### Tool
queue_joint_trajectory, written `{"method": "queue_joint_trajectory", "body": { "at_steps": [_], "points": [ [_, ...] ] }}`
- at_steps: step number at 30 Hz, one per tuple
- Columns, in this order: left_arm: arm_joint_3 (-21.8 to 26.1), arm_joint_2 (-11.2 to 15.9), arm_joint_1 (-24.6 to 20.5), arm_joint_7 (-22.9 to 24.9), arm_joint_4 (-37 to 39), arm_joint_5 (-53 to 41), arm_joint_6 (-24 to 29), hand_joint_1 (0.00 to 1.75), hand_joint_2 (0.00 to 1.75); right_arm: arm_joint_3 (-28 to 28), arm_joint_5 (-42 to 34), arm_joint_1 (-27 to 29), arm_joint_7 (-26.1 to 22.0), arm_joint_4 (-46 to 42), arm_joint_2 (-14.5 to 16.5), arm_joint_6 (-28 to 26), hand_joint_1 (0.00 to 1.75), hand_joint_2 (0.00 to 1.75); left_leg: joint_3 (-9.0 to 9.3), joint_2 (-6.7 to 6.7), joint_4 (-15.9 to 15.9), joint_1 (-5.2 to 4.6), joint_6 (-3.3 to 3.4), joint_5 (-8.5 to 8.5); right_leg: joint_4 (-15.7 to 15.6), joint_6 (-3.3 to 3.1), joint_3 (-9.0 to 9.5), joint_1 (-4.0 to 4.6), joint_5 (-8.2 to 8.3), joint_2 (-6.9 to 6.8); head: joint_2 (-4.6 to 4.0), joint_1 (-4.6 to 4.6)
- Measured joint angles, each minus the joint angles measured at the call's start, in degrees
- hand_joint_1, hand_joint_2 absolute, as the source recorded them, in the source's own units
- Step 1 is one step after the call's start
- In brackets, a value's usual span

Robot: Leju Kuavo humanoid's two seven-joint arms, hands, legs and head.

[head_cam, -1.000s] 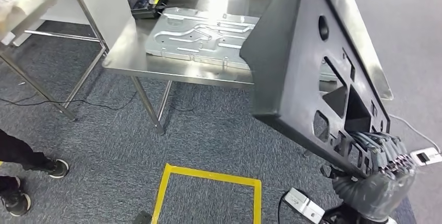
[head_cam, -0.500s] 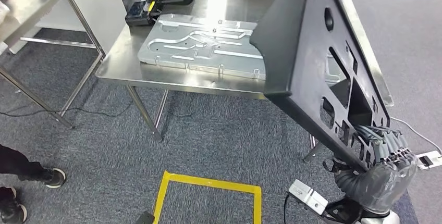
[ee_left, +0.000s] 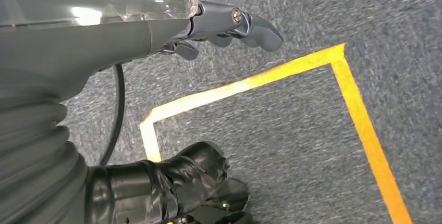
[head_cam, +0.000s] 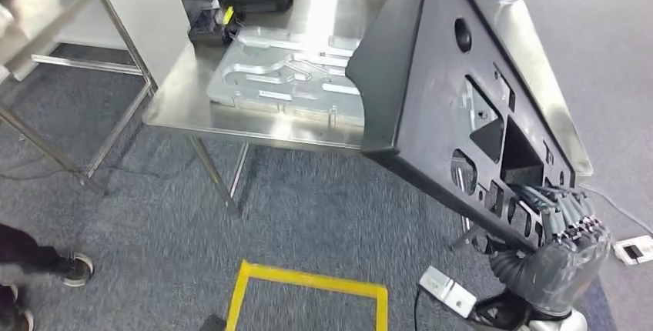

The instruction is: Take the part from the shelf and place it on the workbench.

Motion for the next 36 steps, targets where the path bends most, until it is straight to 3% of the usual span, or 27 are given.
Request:
{"method": "queue_joint_trajectory", "body": {
  "at_steps": [4, 6, 8, 9, 10, 11, 13, 14, 16, 19, 21, 23, 24, 25, 27, 29, 30, 34, 36],
  "points": [
    [-0.3, 0.0, -0.1, 0.0, 0.0, 0.0, 0.0, 0.00, 1.75, 0.0, 0.6, 0.1, 0.8, 0.0, -0.2, 0.0, 1.75, 1.75, -0.20, 0.13, 1.0, -0.07, -1.18, -1.16, -1.2, -1.02, 0.86, -0.34, -0.53, 0.15, -0.01, -0.08],
    [-0.4, 0.0, -0.1, -0.1, 0.0, 0.0, 0.0, 0.00, 1.75, 0.0, 0.7, 0.0, 1.0, 0.0, -0.2, 0.0, 1.75, 1.75, -3.14, 0.16, 7.0, 0.02, -1.59, -3.85, -1.6, -1.63, 1.62, -0.46, -0.85, -0.03, 0.00, -0.14],
    [-0.5, 0.0, 0.0, -0.1, 0.0, 0.0, 0.0, 0.00, 1.75, 0.0, 0.8, -0.1, 1.1, 0.0, -0.2, 0.0, 1.75, 1.75, -7.88, 0.17, 14.9, 0.07, -1.82, -6.37, -1.5, -2.01, 2.13, -0.37, -1.31, -0.10, -0.01, -0.16],
    [-0.5, 0.0, 0.1, -0.1, 0.0, 0.0, 0.0, 0.00, 1.75, 0.0, 0.8, -0.1, 1.1, 0.0, -0.2, 0.0, 1.75, 1.75, -9.46, 0.17, 16.9, 0.08, -1.85, -6.16, -1.5, -2.07, 2.45, -0.33, -1.58, -0.05, -0.01, -0.17],
    [-0.5, 0.0, 0.2, -0.1, 0.0, 0.0, 0.0, 0.00, 1.75, 0.0, 0.9, -0.1, 1.2, 0.0, -0.2, 0.0, 1.75, 1.75, -9.92, 0.17, 16.5, 0.08, -1.80, -4.64, -1.5, -2.06, 2.86, -0.29, -1.88, 0.03, -0.01, -0.16],
    [-0.5, 0.0, 0.3, -0.1, 0.0, 0.0, 0.0, 0.00, 1.75, 0.0, 1.0, -0.1, 1.3, 0.1, -0.2, 0.0, 1.75, 1.75, -9.35, 0.17, 14.1, 0.07, -1.63, -2.18, -1.5, -2.02, 3.34, -0.25, -2.21, 0.12, -0.01, -0.17],
    [-0.5, 0.1, 0.3, -0.1, 0.0, 0.0, 0.0, 0.00, 1.75, 0.1, 1.5, -0.4, 1.7, 0.2, -0.2, 0.0, 1.75, 1.75, -6.45, 0.17, 6.2, -0.10, -1.00, 2.65, -1.4, -1.75, 4.16, -0.06, -2.97, 0.21, -0.01, -0.15],
    [-0.5, 0.1, 0.2, -0.1, 0.0, -0.1, 0.0, 0.00, 1.75, 0.1, 1.8, -0.5, 1.9, 0.2, -0.2, 0.0, 1.75, 1.75, -5.23, 0.19, 3.3, -0.23, -0.71, 3.64, -1.3, -1.49, 4.33, 0.02, -3.29, 0.23, -0.01, -0.15],
    [-0.6, 0.2, 0.1, -0.1, 0.0, -0.1, 0.0, 0.00, 1.75, 0.3, 2.1, -0.7, 2.0, 0.3, -0.3, 0.0, 1.75, 1.75, -4.22, 0.20, 1.1, -0.47, -0.36, 3.44, -1.4, -0.88, 4.40, 0.12, -3.67, 0.23, -0.01, -0.14],
    [-0.7, 0.2, 0.2, -0.1, 0.0, -0.1, 0.0, 0.00, 1.75, 0.7, 2.3, -1.1, 2.3, 0.3, -0.5, 0.0, 1.75, 1.75, -3.35, 0.17, -0.1, -0.03, 0.35, 3.41, -0.6, -0.02, 4.40, 0.16, -4.53, 0.08, 0.00, -0.08],
    [-0.7, 0.1, 0.1, -0.1, 0.0, -0.1, 0.0, 0.00, 1.75, 0.9, 2.4, -1.3, 2.3, 0.4, -0.8, 0.0, 1.75, 1.75, -2.54, 0.23, -0.7, 0.27, 0.89, 3.28, 4.6, 0.43, 1.85, -0.06, -6.94, 0.01, 0.00, 0.01],
    [-0.7, 0.1, 0.1, -0.1, 0.0, -0.1, 0.0, 0.00, 1.75, 1.0, 2.5, -1.4, 2.4, 0.5, -1.0, 0.0, 1.75, 1.75, -2.02, 0.25, -0.7, 0.28, 1.10, 2.78, 12.1, 0.86, -2.67, -0.39, -9.40, 0.00, 0.00, 0.04],
    [-0.7, 0.1, 0.2, -0.1, 0.0, -0.1, 0.0, 0.00, 1.75, 1.1, 2.5, -1.4, 2.6, 0.6, -1.1, 0.0, 1.75, 1.75, -1.69, 0.22, -0.7, 0.29, 1.07, 2.47, 14.3, 1.05, -4.36, -0.55, -9.42, -0.01, 0.00, 0.03],
    [-0.7, 0.1, 0.2, -0.1, 0.0, -0.1, 0.0, 0.00, 1.75, 1.1, 2.6, -1.5, 2.8, 0.8, -1.2, 0.0, 1.75, 1.75, -1.27, 0.18, -0.7, 0.30, 1.00, 2.13, 14.4, 1.18, -5.05, -0.71, -8.22, -0.03, 0.00, 0.03],
    [-0.7, 0.1, 0.3, -0.1, 0.0, -0.1, 0.0, 0.00, 1.75, 1.4, 2.8, -1.9, 3.5, 1.0, -1.5, 0.0, 1.75, 1.75, -0.12, 0.10, -0.6, 0.34, 0.68, 1.25, 8.3, 1.21, -3.31, -0.97, -3.20, -0.09, 0.00, 0.04],
    [-0.7, 0.1, 0.2, -0.1, 0.0, -0.2, 0.0, 0.00, 1.75, 2.0, 2.9, -2.6, 4.0, 1.3, -1.8, 0.0, 1.75, 1.75, 0.66, 0.08, -0.5, 0.18, 0.04, 0.29, 1.7, 0.92, -0.52, -0.83, -0.09, -0.11, 0.00, 0.04],
    [-0.7, 0.1, 0.1, 0.0, 0.0, -0.2, 0.0, 0.00, 1.75, 2.3, 2.9, -3.0, 4.2, 1.4, -1.9, 0.0, 1.75, 1.75, 0.80, 0.09, -0.4, 0.10, -0.30, -0.04, 0.1, 0.69, 0.24, -0.68, 0.13, -0.09, -0.01, 0.03],
    [-0.8, 0.1, -0.2, 0.0, 0.0, -0.3, -0.1, 0.00, 1.75, 3.4, 3.2, -4.0, 5.8, 1.9, -2.6, 0.0, 1.75, 1.75, 1.12, 0.25, 0.0, 0.12, -1.50, -1.09, -0.8, -0.71, 1.21, -0.72, -0.81, 0.08, 0.00, -0.02],
    [-0.8, 0.1, -0.3, 0.1, 0.0, -0.3, -0.1, 0.00, 1.75, 3.8, 3.3, -4.6, 6.4, 2.2, -2.8, 0.0, 1.75, 1.75, -1.18, 0.31, 4.9, 0.21, -1.96, -3.37, -1.2, -1.45, 2.00, -0.85, -1.13, -0.05, 0.00, -0.07]
  ]
}}
